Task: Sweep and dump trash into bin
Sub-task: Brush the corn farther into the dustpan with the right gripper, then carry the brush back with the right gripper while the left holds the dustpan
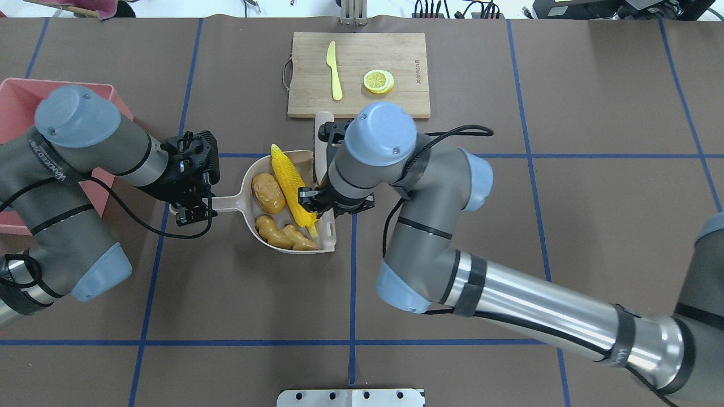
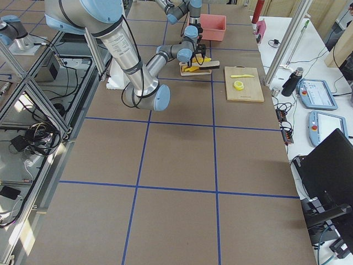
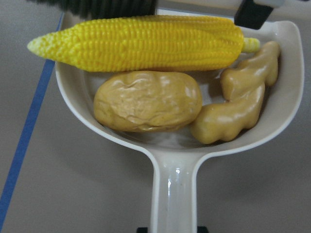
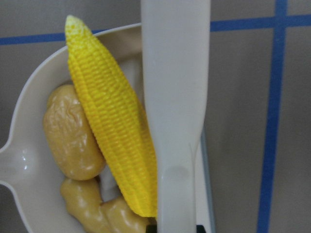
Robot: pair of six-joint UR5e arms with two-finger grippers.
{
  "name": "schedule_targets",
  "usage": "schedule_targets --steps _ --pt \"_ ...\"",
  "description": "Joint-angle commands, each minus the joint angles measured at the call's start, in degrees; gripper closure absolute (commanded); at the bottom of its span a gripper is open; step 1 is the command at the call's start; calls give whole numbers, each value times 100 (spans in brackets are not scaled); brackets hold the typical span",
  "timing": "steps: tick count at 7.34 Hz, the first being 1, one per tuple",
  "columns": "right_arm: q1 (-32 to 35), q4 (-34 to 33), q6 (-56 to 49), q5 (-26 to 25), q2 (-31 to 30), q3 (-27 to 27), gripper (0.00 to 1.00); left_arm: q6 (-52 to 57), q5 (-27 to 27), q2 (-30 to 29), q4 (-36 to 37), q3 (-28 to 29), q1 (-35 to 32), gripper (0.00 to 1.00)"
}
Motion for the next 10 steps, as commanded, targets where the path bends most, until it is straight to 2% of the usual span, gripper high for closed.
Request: schedule_targets --steps 1,3,4,6,8,10 --pt "416 -1078 -554 307 -892 1541 100 -10 -7 21 -190 0 -6 91" --pt "627 -1503 -914 230 -1534 2317 100 -10 2 39 -287 8 2 92" --pt "732 -1565 -1116 203 -1902 2538 100 -10 2 39 -314 0 -6 94" --pt "1284 -1592 -1546 263 -2536 2943 100 -568 2 39 -916 26 -6 99" --pt "1655 -2038 -2092 387 -2750 3085 100 -932 2 65 -1288 61 -6 100" --pt "1735 -2277 -2094 335 -2758 3138 100 -1266 19 153 -1657 61 -6 100"
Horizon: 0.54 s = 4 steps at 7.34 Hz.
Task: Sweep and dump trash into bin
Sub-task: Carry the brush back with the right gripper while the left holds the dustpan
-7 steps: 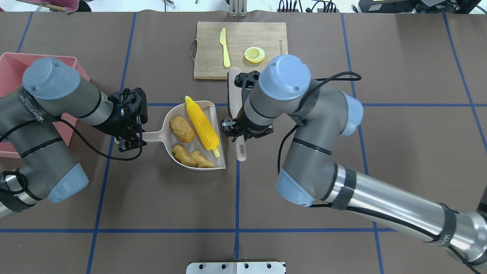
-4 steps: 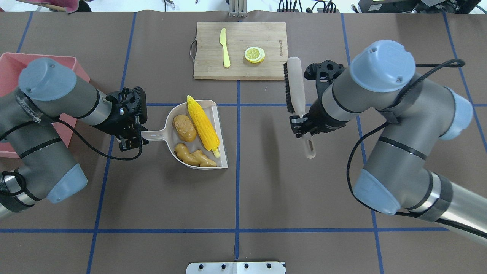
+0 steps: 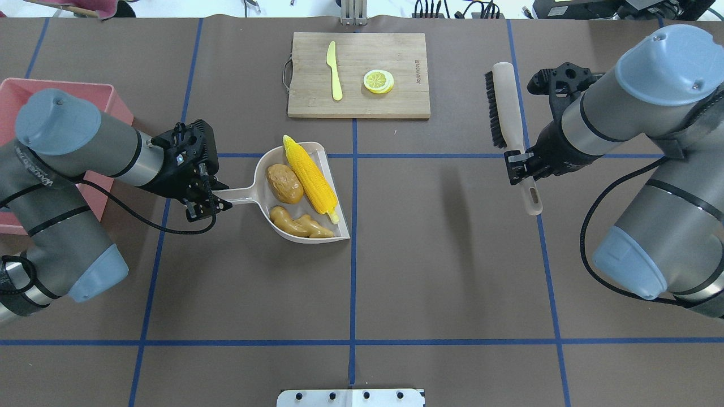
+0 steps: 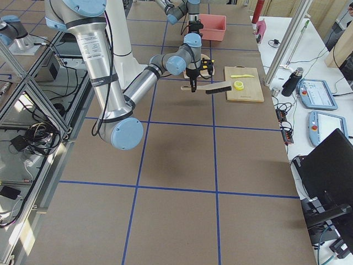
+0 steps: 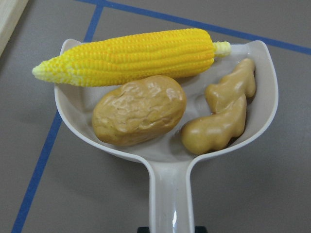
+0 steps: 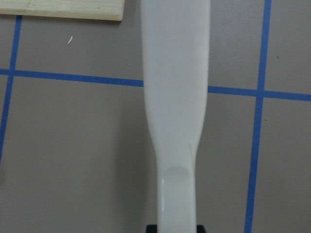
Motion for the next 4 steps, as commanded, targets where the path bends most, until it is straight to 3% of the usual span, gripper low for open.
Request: schedule_targets --steps 1,4 --pt "108 -405 -42 -62 -33 151 100 -206 22 100 -406 2 0 100" --pt "125 -592 -295 -141 -444 267 100 -198 31 206 -426 11 9 100"
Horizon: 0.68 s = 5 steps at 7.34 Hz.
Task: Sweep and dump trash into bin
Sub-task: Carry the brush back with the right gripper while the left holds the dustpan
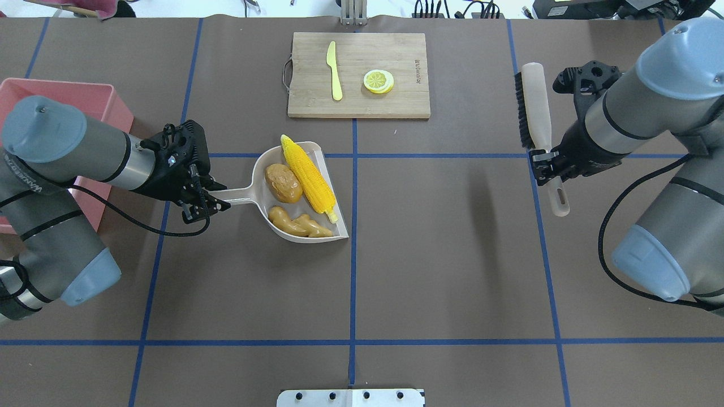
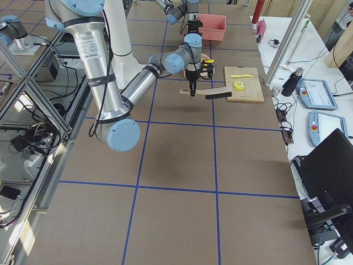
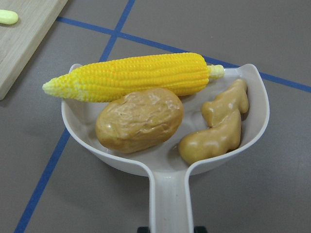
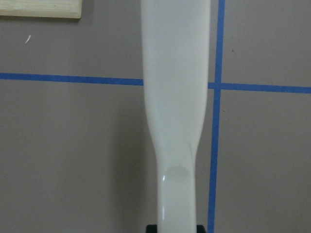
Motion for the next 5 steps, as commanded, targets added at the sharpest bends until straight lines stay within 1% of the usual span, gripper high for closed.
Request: schedule_targets --steps 1,3,4,5 --pt "31 -17 -253 -34 -311 98 100 2 7 69 -10 6 7 100" --pt "163 -9 -472 53 -548 107 100 29 7 69 -10 23 7 100" --pt "163 9 -552 71 -767 211 100 29 7 69 -19 76 7 100" --pt "250 9 -640 271 -891 273 100 29 7 130 -10 102 7 100"
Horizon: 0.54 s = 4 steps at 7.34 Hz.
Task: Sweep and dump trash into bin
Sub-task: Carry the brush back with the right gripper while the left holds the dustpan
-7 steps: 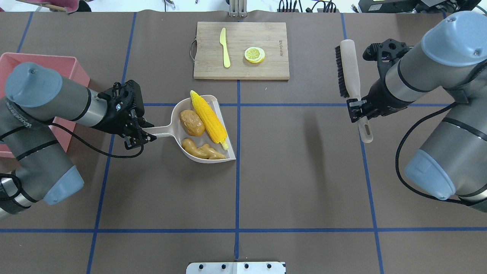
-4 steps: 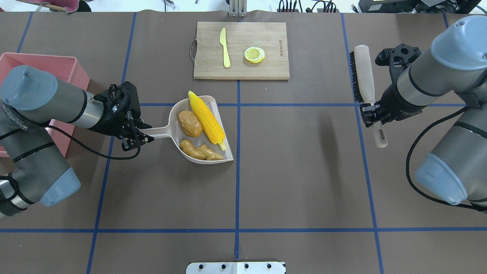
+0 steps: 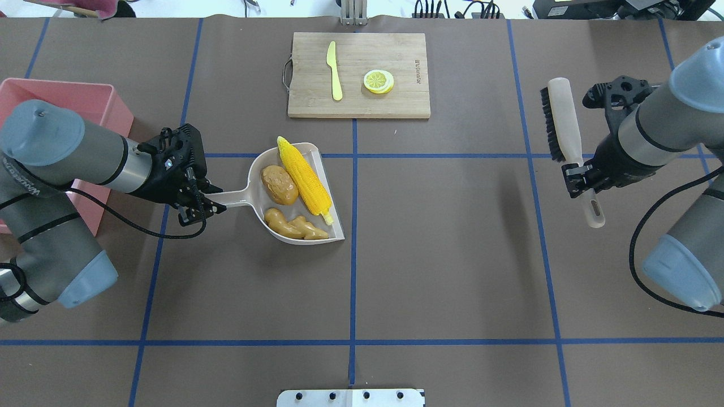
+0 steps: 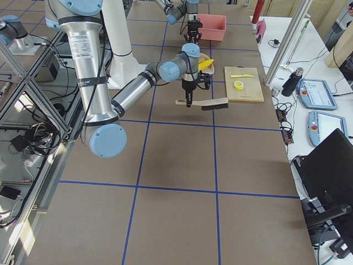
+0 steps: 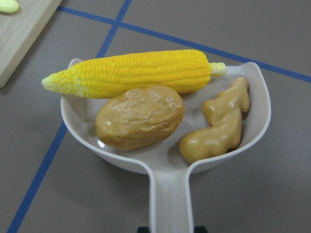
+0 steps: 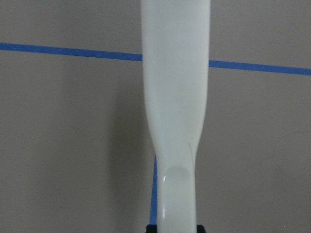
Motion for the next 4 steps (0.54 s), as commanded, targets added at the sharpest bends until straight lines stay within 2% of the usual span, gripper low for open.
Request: schedule_targets --steps 1,4 --pt "179 16 -164 435 -342 94 100 -15 0 63 -5 14 0 100" --pt "251 16 -384 455 -580 138 100 -33 26 107 -408 5 0 100"
